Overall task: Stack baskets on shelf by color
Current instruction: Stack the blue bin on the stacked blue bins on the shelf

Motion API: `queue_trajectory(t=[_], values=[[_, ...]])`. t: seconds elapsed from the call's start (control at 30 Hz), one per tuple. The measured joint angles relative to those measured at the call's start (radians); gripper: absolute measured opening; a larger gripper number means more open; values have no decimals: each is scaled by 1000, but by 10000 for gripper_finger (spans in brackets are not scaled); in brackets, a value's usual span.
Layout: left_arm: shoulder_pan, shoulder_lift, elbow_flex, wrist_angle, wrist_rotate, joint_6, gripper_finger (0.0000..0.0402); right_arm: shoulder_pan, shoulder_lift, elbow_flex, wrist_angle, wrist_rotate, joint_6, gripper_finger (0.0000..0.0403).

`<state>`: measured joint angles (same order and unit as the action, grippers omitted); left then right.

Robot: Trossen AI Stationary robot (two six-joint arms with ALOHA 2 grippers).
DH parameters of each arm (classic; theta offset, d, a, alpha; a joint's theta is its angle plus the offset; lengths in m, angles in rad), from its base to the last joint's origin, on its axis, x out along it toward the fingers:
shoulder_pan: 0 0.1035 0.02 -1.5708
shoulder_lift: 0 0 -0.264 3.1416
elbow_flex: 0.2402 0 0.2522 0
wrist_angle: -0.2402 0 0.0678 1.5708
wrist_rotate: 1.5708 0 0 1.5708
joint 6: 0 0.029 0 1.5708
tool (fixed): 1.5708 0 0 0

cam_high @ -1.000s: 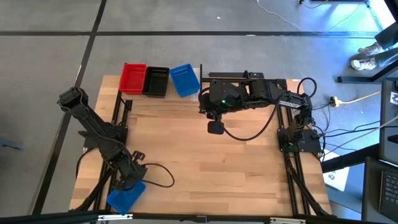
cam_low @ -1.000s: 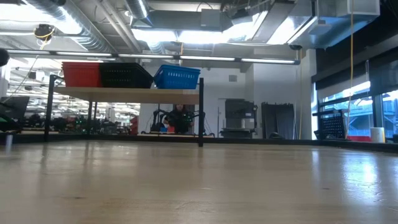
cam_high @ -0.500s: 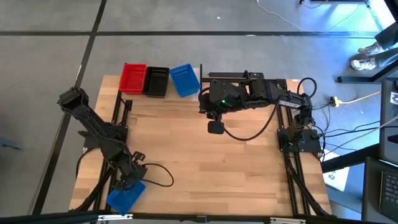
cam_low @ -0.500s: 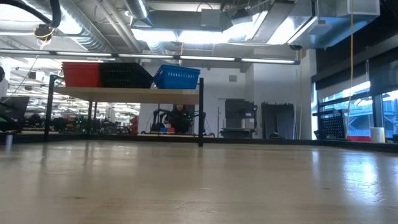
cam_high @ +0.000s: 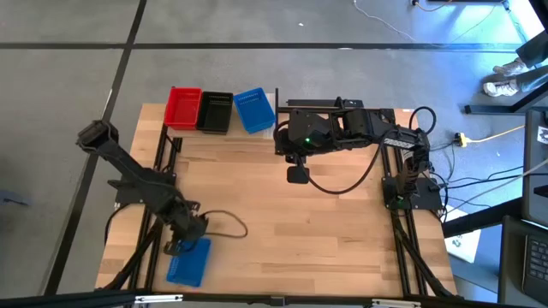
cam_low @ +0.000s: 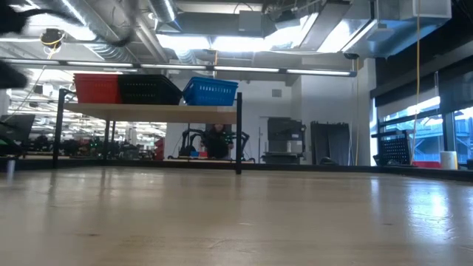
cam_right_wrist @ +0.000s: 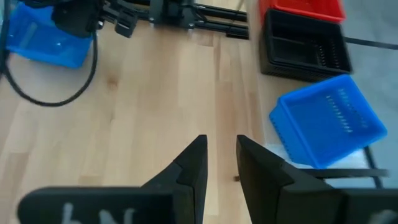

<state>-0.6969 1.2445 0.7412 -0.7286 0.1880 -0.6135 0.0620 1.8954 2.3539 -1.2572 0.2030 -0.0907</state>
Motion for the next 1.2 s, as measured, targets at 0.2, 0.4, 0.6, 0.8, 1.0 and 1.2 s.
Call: queue_trajectory(t=[0.2, 0.4, 0.6, 0.8, 1.0, 1.2], values=[[89, -18, 228, -332, -158, 48, 2, 5, 0, 0, -2, 156, 9, 84], [131, -19, 552, -713, -503, 24, 1, 30, 0, 0, -5, 274, -13, 84], [172, -19, 807, -825, -979, 18, 1, 51, 0, 0, -2, 267, 31, 84], [216, -15, 900, -786, -1357, 260, 0, 52, 0, 0, 42, 255, 124, 84], [324, 1, 900, -595, -1559, 491, 0, 52, 0, -6, 240, 300, 69, 84], [373, 26, 900, -482, -1710, 634, 0, 56, 27, -23, 453, 353, -50, 84]])
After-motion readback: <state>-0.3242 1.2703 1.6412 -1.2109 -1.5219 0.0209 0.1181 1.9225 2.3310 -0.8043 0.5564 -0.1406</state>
